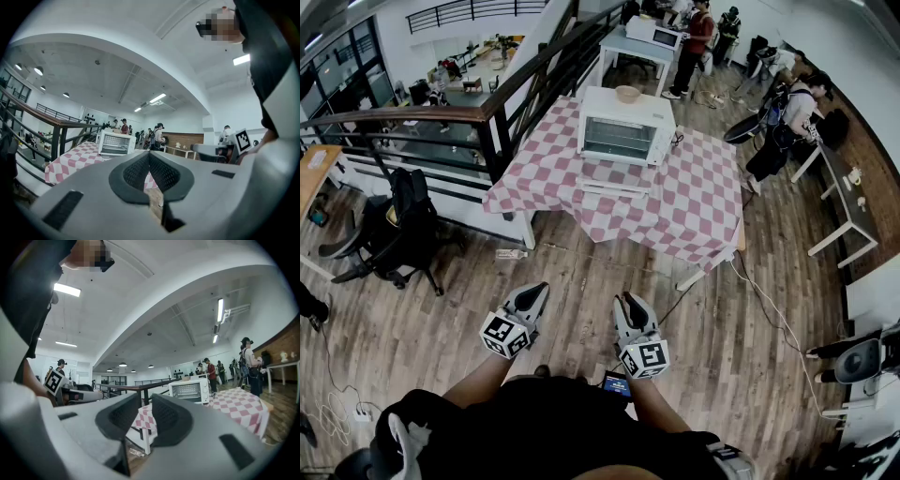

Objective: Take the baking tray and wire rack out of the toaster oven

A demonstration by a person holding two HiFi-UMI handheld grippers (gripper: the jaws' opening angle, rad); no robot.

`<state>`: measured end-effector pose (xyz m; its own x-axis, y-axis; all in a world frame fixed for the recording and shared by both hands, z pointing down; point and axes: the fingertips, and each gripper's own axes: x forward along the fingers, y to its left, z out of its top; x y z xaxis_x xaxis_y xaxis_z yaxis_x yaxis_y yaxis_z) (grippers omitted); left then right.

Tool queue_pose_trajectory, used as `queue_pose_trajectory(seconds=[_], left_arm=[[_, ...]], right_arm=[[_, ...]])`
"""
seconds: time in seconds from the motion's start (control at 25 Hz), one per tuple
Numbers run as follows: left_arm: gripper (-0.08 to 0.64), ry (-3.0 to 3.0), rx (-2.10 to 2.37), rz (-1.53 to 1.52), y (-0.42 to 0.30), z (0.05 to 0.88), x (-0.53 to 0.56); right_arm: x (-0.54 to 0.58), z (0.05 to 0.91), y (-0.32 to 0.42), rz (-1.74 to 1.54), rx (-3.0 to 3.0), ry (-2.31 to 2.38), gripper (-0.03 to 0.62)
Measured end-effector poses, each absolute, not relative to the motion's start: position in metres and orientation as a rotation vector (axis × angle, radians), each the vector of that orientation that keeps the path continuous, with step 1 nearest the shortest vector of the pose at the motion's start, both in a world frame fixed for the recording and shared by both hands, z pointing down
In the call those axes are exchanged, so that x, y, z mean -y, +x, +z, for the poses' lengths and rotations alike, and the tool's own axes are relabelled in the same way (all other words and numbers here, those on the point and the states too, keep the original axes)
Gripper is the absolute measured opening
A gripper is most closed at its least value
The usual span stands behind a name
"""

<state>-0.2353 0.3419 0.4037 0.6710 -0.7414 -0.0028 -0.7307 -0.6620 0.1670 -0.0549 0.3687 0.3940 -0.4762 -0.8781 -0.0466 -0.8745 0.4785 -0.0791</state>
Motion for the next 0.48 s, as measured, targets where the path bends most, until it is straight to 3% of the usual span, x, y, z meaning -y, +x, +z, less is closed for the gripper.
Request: queue_pose_trajectory(seconds=[0.48], left_arm=[[-0.009, 2.761, 1.108, -0.218, -0.234, 0.375, -0.358]], right_arm=[[-0.391, 0.369, -0.059, -0.001, -2.632, -1.584, 0.092]])
